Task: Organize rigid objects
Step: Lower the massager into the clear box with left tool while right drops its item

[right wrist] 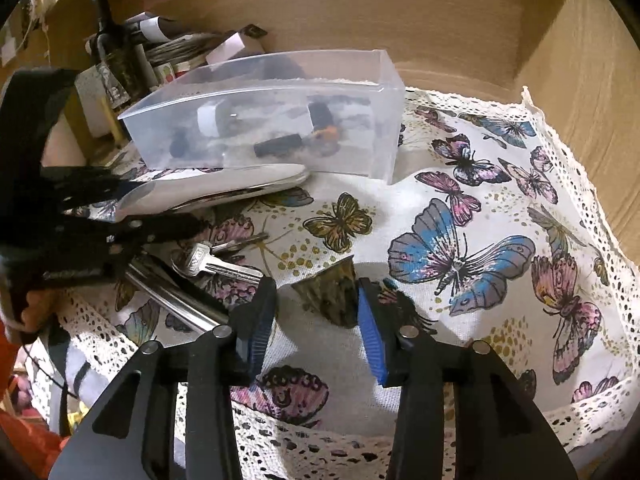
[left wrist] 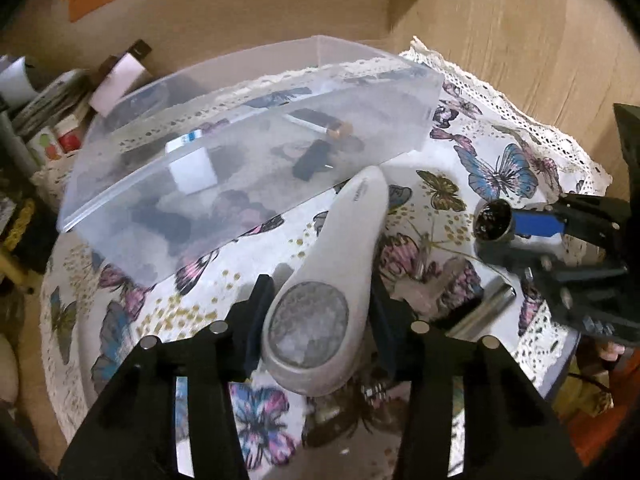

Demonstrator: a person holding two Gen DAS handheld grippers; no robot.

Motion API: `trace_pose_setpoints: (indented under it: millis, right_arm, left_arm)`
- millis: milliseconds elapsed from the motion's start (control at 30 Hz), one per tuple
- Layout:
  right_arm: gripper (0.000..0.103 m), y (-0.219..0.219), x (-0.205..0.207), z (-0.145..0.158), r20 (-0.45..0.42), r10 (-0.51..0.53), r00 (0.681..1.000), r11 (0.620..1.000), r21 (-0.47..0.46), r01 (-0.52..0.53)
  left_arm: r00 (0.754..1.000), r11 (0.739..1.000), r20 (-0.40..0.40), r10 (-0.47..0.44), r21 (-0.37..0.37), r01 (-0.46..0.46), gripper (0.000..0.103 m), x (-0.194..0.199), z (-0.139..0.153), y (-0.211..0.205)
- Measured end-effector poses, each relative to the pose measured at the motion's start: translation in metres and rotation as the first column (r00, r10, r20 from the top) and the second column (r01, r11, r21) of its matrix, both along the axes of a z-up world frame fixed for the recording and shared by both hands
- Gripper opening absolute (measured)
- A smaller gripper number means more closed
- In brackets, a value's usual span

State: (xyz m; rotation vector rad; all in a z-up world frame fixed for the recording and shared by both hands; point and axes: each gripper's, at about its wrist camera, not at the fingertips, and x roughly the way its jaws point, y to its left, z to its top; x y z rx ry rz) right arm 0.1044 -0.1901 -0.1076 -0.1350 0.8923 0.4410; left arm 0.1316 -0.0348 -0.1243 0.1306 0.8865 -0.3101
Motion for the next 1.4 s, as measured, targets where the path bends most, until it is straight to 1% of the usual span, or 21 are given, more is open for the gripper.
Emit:
trace_pose_setpoints:
  millis: [167,267,367,500,633,767,1000,1100,1267,1400]
  right_arm:
    - [0.029,-0.002,0.002,0.007,0.012,-0.008,1.0,1.0,0.028,0.008]
    - [0.029,-0.003,0.002,0.018,0.033,-0.006,0.999,0.998,0.056,0.004]
    - [0.029,-0.001,0.003,0.027,0.064,-0.01,0.998,0.998,0.056,0.006]
    - [0.029,0.001,0.005,0.043,0.112,-0.01,0.994,0.998,0.067,0.002]
    - [0.029,0.006,0.009,0.058,0.159,-0.009,0.987,0.997,0.076,-0.003]
    - [0.029,0.01,0.016,0.069,0.188,-0.006,0.982,0.996,0.084,-0.01]
    - [0.029,0.016,0.028,0.086,0.231,0.001,0.973,0.995,0.101,-0.025]
    - [0.029,0.018,0.033,0.097,0.257,0.0,0.966,0.994,0.109,-0.029]
    - [0.029,0.022,0.042,0.115,0.306,0.002,0.952,0.993,0.113,-0.038]
    - [0.029,0.027,0.056,0.123,0.319,0.004,0.948,0.993,0.106,-0.04]
  left_arm:
    - [0.998,0.997,0.044,0.055,-0.062,-0.052,0.045,-0.016,0.015,0.018]
    - [0.992,0.994,0.094,0.089,-0.079,-0.082,0.045,-0.025,0.029,0.027]
    - [0.982,0.989,0.14,0.125,-0.098,-0.112,0.044,-0.033,0.042,0.036]
    - [0.97,0.981,0.178,0.163,-0.137,-0.14,0.044,-0.033,0.058,0.048]
    - [0.956,0.974,0.225,0.188,-0.169,-0.152,0.043,-0.035,0.07,0.055]
    - [0.944,0.973,0.267,0.194,-0.178,-0.15,0.043,-0.037,0.081,0.058]
    - [0.93,0.975,0.315,0.189,-0.173,-0.14,0.043,-0.036,0.099,0.06]
    - [0.922,0.973,0.336,0.191,-0.185,-0.135,0.043,-0.035,0.11,0.062]
    - [0.902,0.97,0.381,0.201,-0.207,-0.129,0.043,-0.032,0.136,0.065]
    - [0.878,0.97,0.429,0.214,-0.202,-0.137,0.043,-0.024,0.153,0.065]
